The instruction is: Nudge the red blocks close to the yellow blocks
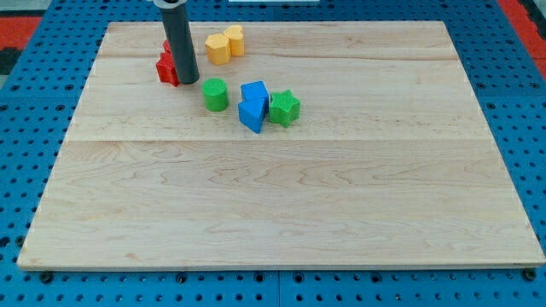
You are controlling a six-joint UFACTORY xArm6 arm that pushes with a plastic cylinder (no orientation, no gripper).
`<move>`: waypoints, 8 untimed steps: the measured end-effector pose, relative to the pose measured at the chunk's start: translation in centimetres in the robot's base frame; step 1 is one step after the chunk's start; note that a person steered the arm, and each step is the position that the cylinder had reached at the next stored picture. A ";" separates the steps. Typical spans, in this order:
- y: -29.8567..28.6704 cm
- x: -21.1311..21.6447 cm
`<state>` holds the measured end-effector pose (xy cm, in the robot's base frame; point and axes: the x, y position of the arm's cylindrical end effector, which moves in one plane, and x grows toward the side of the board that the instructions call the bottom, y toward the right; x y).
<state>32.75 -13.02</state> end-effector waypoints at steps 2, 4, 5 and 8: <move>0.0 0.2; -1.9 2.8; -6.6 1.9; 2.2 -4.6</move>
<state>28.17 -10.79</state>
